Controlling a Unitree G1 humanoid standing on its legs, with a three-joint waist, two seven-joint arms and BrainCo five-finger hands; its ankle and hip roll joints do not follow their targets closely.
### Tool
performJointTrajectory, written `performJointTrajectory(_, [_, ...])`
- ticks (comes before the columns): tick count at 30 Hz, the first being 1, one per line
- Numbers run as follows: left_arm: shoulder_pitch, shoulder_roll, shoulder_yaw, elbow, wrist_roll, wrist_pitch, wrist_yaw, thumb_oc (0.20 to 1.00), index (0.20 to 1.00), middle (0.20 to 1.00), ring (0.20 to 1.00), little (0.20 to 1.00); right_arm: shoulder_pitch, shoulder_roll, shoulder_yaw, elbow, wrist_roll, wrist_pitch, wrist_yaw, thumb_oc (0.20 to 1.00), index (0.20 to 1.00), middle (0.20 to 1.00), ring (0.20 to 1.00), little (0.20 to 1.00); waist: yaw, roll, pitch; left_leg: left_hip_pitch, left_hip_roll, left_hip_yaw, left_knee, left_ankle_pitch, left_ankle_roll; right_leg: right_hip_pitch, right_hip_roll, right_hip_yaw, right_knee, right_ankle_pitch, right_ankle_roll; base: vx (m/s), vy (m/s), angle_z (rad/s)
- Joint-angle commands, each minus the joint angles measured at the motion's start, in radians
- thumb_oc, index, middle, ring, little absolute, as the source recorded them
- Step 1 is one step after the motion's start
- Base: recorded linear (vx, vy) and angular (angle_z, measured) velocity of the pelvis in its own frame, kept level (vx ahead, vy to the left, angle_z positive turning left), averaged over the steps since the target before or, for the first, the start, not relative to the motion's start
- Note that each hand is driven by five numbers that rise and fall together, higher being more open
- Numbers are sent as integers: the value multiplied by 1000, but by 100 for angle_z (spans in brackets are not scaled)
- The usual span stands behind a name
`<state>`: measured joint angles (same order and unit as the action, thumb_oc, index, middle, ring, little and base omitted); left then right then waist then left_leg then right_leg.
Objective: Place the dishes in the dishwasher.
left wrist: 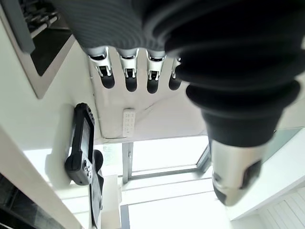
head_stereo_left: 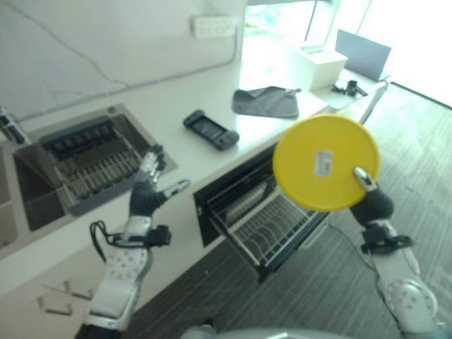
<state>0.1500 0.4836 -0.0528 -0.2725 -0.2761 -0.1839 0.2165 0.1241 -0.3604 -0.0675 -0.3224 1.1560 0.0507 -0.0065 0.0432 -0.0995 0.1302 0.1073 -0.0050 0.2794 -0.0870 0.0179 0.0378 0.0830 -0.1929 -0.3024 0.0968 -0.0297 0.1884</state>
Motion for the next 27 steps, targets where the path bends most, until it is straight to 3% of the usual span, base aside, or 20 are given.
performJointTrajectory(1, [-46, 15, 27, -45, 58, -104, 3, 1000, 1000, 1000, 1000, 1000, -117, 17, -30, -61, -20, -86, 14, 200, 200, 200, 200, 200, 32, 53, 14, 15, -28, -104, 8, -27, -2, -61, 80, -144, 243, 88, -43, 78, 161, 21])
performJointTrajectory(4, [-51, 25, 29, -51, 79, -155, -30, 1000, 1000, 1000, 1000, 1000, -112, 24, -26, -71, -31, -106, 9, 200, 200, 200, 200, 200, 27, 77, 30, 17, -14, -138, 15, -31, 8, -163, 63, -128, 480, 119, -40, 50, 126, 25])
performJointTrajectory(6, [-69, 31, 25, -56, 80, -169, -60, 1000, 1000, 1000, 1000, 1000, -104, 34, -27, -64, -44, -114, 5, 200, 200, 200, 200, 200, 23, 56, 34, 23, -23, -164, 16, -39, 0, -177, 4, -98, 390, 152, -37, 101, -204, 41])
performJointTrajectory(7, [-106, 47, 16, -60, 74, -170, -64, 1000, 1000, 1000, 1000, 1000, -103, 32, -17, -55, -64, -137, 7, 200, 200, 200, 200, 200, 13, 39, 35, 35, -16, -192, 15, -45, -16, -154, -35, -52, 210, 175, -33, 140, -448, 59])
performJointTrajectory(10, [-134, 58, -8, -67, 132, -171, -49, 1000, 1000, 1000, 1000, 1000, -96, 19, -26, -58, -97, -178, 2, 200, 200, 200, 200, 200, -15, 26, 27, 48, 10, -234, 12, -62, -41, -127, -50, 67, -41, 222, -11, 122, -413, 43])
performJointTrajectory(11, [-140, 58, -13, -67, 148, -167, -46, 1000, 1000, 1000, 1000, 1000, -98, 19, -28, -58, -114, -177, 4, 200, 200, 200, 200, 200, -23, 22, 26, 45, 13, -242, 14, -59, -45, -129, -55, 95, -74, 255, -7, 104, -376, 59])
performJointTrajectory(12, [-152, 64, -22, -64, 165, -163, -45, 1000, 1000, 1000, 1000, 1000, -102, 11, -28, -59, -145, -185, -11, 200, 200, 200, 200, 200, -42, 24, 26, 54, 26, -267, 10, -65, -46, -142, -45, 171, -112, 272, -1, 67, -313, 55])
performJointTrajectory(14, [-171, 71, -40, -66, 176, -160, -42, 1000, 1000, 1000, 1000, 1000, -100, 3, -26, -73, -190, -190, -44, 200, 200, 200, 200, 200, -64, 25, 27, 59, 36, -316, 6, -72, -37, -169, -16, 274, -96, 268, 2, 45, -312, 73])
performJointTrajectory(15, [-171, 71, -37, -72, 180, -158, -41, 1000, 1000, 1000, 1000, 1000, -97, -1, -29, -76, -216, -187, -45, 200, 200, 200, 200, 200, -63, 22, 24, 58, 39, -330, 4, -74, -35, -161, -9, 280, -107, 255, 6, -38, -322, 120])
performJointTrajectory(18, [-140, 81, -45, -94, 233, -134, -14, 1000, 1000, 1000, 1000, 1000, -110, -56, -35, -80, -392, -197, -84, 200, 200, 200, 200, 200, -38, 15, 6, 40, 72, -337, 0, -66, -62, -95, -1, 217, -175, 221, 16, -72, -370, 72])
performJointTrajectory(21, [-104, 72, -24, -81, 171, -106, -31, 1000, 1000, 1000, 1000, 1000, -140, -119, -33, -84, -588, -176, -109, 200, 200, 200, 200, 200, -23, 29, -4, 15, 148, -222, 0, -25, -109, -57, 14, 120, -184, 181, -6, -116, -227, 27])
performJointTrajectory(24, [-101, 73, -31, -63, 166, -88, -52, 1000, 1000, 1000, 1000, 1000, -133, -162, -53, -83, -717, -192, -147, 200, 200, 200, 200, 200, -35, 39, -12, -5, 192, -148, 0, 1, -137, -42, 15, 75, -184, 156, -13, -106, -57, 56])
performJointTrajectory(26, [-77, 77, -28, -37, 118, -83, -76, 1000, 1000, 1000, 1000, 1000, -115, -206, -81, -84, -873, -243, -176, 200, 200, 200, 200, 200, -34, 48, -14, -34, 212, -148, 0, 27, -159, -39, 15, 42, -184, 149, -16, -128, 12, 61])
performJointTrajectory(27, [-33, 82, -19, -19, 92, -73, -99, 1000, 1000, 1000, 1000, 1000, -109, -244, -84, -99, -1039, -273, -211, 200, 200, 200, 200, 200, -31, 56, -18, -41, 210, -155, 0, 33, -162, -34, 12, 35, -184, 144, -15, -63, 91, 34])
